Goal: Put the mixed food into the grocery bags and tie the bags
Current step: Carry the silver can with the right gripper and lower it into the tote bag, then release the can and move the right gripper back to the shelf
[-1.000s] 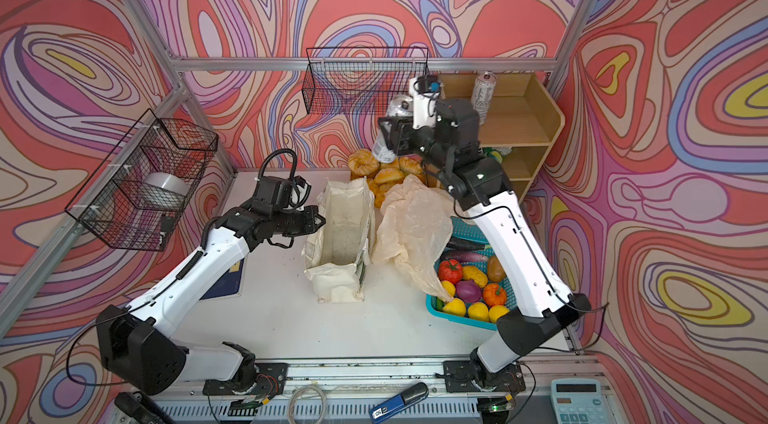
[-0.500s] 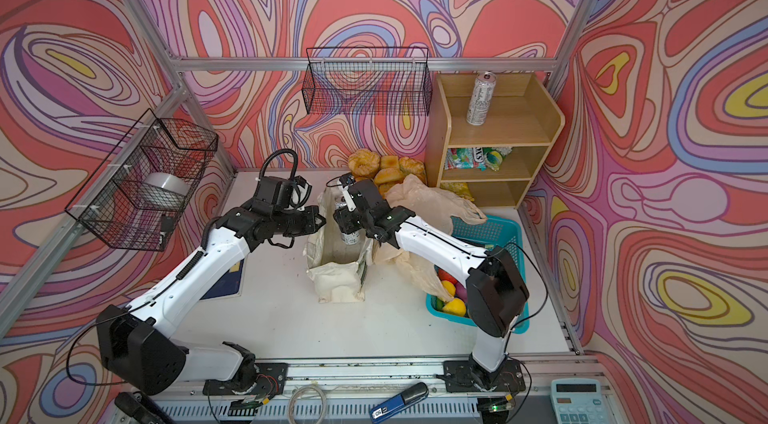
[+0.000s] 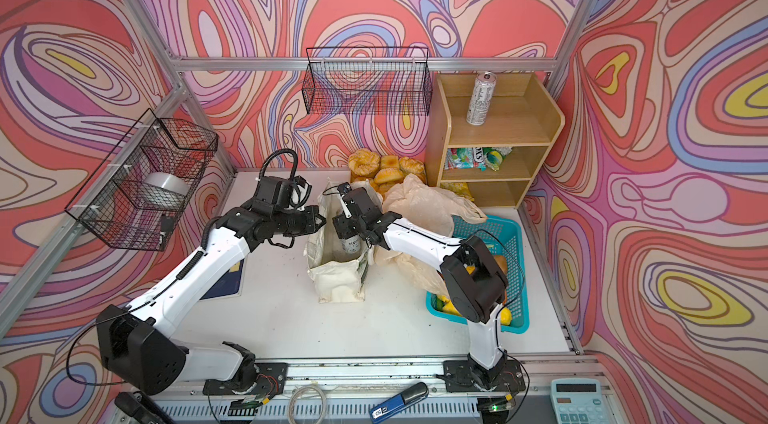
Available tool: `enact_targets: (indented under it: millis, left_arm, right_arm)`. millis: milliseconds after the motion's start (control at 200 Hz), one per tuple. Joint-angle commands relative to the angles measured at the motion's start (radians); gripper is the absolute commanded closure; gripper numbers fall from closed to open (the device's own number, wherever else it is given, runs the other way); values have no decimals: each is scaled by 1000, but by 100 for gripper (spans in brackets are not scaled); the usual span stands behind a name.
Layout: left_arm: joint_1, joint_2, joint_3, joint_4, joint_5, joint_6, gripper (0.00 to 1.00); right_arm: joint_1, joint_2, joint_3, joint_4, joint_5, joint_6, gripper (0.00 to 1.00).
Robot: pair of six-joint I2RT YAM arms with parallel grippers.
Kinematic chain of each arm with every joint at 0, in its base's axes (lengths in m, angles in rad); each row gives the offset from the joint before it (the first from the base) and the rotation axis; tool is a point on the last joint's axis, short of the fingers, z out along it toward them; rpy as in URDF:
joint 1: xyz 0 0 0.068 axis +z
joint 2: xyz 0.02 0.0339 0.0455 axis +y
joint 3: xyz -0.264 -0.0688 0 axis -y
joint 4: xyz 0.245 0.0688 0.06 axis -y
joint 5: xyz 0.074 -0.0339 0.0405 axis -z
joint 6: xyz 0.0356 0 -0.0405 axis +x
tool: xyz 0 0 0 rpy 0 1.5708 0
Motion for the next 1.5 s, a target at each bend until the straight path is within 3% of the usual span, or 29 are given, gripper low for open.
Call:
enact_targets:
  millis: [0,150,311,401,561,786,982,1498]
  left_arm:
    - [-5,-26,-13,7,-4,-9,100]
    - [-6,-23,-15,5,-9,-10,100]
    - [-6,-24,-21,2,-17,-11,100]
    - [-5,-22,-26,9,-15,-15,100]
    - [-6,-18,-33,19,-7,-20,100]
    - [-5,-18,-29,31,7,-20,100]
    - [-5,-17,-14,29,10,-12,100]
    - [-6,-24,-22,38,26,-15,100]
  right_arm:
    - [-1,-4,55,-1,5,4,25]
    - [-1,-34,104,-73,-9,2,25]
    - [-23,-185,171,-158,-10,19,29]
    - [-85,-271,197,-213,-31,57,32]
    - [-316,-438,114,-265,-107,203,39]
    - [-729,-584,-119,-236,-261,416,55]
    - [-900,-518,-231,-69,-330,549,61]
    - [-912,-183,-91,145,-302,627,60]
